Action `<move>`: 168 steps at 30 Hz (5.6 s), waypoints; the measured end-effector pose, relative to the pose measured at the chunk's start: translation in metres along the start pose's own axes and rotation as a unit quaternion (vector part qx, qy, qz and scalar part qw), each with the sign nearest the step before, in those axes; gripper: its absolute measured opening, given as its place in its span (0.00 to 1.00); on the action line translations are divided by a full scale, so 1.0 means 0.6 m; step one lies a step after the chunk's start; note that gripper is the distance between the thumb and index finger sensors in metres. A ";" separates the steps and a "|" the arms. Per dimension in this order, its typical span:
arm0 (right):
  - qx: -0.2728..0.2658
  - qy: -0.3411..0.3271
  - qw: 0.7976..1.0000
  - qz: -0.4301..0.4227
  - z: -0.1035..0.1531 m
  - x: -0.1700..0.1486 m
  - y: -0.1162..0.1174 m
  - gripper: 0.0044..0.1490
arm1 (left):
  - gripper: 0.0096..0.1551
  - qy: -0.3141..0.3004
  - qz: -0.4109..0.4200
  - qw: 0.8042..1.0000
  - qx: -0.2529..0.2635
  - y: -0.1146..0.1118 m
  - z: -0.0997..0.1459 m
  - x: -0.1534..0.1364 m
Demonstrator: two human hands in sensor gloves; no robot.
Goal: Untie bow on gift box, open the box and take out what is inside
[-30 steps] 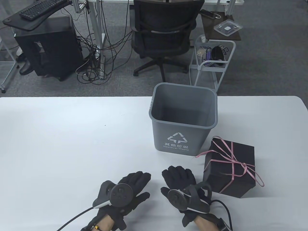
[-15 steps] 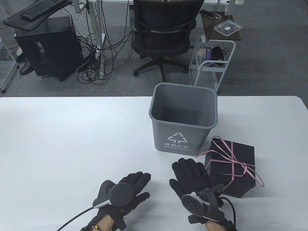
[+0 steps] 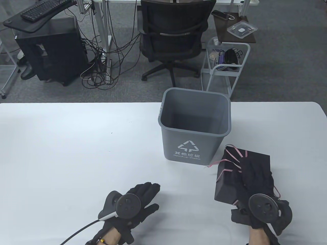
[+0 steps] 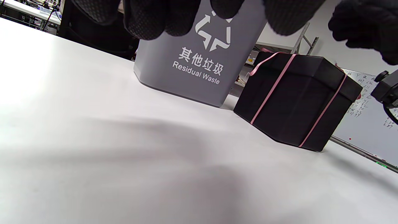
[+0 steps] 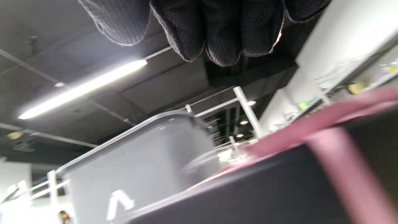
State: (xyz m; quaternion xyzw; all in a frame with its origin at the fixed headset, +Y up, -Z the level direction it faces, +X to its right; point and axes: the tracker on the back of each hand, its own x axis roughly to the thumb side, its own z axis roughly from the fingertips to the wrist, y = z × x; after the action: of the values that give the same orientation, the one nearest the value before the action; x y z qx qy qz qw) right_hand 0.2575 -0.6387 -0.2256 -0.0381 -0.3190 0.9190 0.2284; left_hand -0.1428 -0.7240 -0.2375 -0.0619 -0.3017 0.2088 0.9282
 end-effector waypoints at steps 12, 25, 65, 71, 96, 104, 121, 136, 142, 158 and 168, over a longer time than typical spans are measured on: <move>0.012 0.148 0.987 -0.061 -0.006 -0.116 0.007 0.35 | 0.41 0.004 0.005 1.000 -0.004 -0.002 0.000 -0.001; 0.049 0.172 0.977 -0.114 -0.004 -0.143 0.036 0.36 | 0.42 0.004 0.010 1.000 -0.006 -0.002 0.000 -0.002; 0.114 0.107 0.980 -0.121 -0.004 -0.123 0.057 0.33 | 0.41 0.008 0.018 1.000 -0.013 -0.004 -0.001 -0.004; 0.135 0.069 0.982 -0.109 -0.003 -0.097 0.064 0.33 | 0.41 0.008 0.018 1.000 -0.012 -0.004 -0.001 -0.004; 0.185 -0.181 0.966 -0.018 0.061 0.122 0.124 0.33 | 0.41 0.052 -0.022 0.996 0.065 0.014 0.009 -0.012; 0.188 -0.234 0.953 -0.034 0.092 0.167 0.139 0.34 | 0.39 0.079 -0.041 0.989 0.118 0.025 0.018 -0.023; 0.181 -0.242 0.953 -0.034 0.103 0.182 0.142 0.34 | 0.22 0.090 -0.062 0.978 0.176 0.036 0.028 -0.045; 0.189 -0.236 0.952 -0.038 0.102 0.181 0.143 0.34 | 0.22 0.225 0.002 0.965 0.134 0.040 0.043 -0.125; 0.190 -0.236 0.952 -0.038 0.102 0.181 0.143 0.34 | 0.22 0.314 0.036 0.939 0.133 0.040 0.060 -0.166; 0.194 -0.238 0.951 -0.037 0.102 0.182 0.144 0.34 | 0.37 0.075 0.039 0.989 0.124 0.029 0.022 -0.080; 0.195 -0.240 0.950 -0.038 0.103 0.183 0.144 0.34 | 0.26 0.077 0.068 0.980 0.170 0.008 0.012 -0.068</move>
State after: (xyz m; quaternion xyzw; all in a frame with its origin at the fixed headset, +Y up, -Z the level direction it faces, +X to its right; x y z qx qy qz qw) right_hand 0.1119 -0.6846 -0.2206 0.2410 -0.1801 0.9360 0.1827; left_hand -0.1782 -0.7369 -0.2547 0.0610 -0.1843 0.3140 0.9294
